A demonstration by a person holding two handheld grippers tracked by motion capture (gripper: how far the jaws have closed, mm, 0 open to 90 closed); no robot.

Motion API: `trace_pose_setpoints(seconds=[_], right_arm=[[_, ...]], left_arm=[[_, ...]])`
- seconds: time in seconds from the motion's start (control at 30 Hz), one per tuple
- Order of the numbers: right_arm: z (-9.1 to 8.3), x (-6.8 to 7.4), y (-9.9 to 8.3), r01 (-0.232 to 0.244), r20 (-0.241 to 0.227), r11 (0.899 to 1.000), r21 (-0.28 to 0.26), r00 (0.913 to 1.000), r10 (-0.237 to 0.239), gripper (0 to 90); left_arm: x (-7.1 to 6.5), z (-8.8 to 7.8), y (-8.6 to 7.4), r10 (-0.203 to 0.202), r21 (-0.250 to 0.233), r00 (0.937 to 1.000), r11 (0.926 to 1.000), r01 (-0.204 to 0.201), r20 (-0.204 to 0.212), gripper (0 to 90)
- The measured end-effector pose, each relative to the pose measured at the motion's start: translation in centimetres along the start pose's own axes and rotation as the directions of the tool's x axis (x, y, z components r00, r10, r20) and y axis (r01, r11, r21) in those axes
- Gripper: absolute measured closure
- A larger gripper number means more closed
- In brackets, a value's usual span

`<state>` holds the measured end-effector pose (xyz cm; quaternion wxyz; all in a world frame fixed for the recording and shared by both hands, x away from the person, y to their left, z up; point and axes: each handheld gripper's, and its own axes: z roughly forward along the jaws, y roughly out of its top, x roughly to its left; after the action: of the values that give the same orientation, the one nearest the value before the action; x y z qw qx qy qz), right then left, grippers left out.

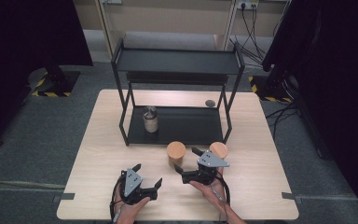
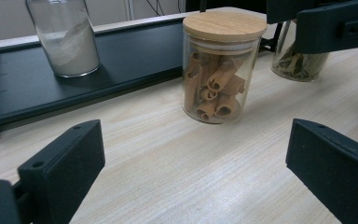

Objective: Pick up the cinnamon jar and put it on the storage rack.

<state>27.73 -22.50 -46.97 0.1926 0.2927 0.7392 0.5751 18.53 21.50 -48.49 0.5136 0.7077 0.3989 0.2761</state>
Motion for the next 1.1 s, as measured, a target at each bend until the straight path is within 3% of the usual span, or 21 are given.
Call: trace_pose_setpoints(seconds=[1.1], right_arm=[[2.4, 0.0, 0.6, 0.017, 0.01, 0.999, 0.038, 0.9998, -0.017, 5.9]], left_arm=[[0.1, 0.0, 0.0, -0.004, -0.002, 1.0, 1.0, 0.004, 0.001, 4.0]])
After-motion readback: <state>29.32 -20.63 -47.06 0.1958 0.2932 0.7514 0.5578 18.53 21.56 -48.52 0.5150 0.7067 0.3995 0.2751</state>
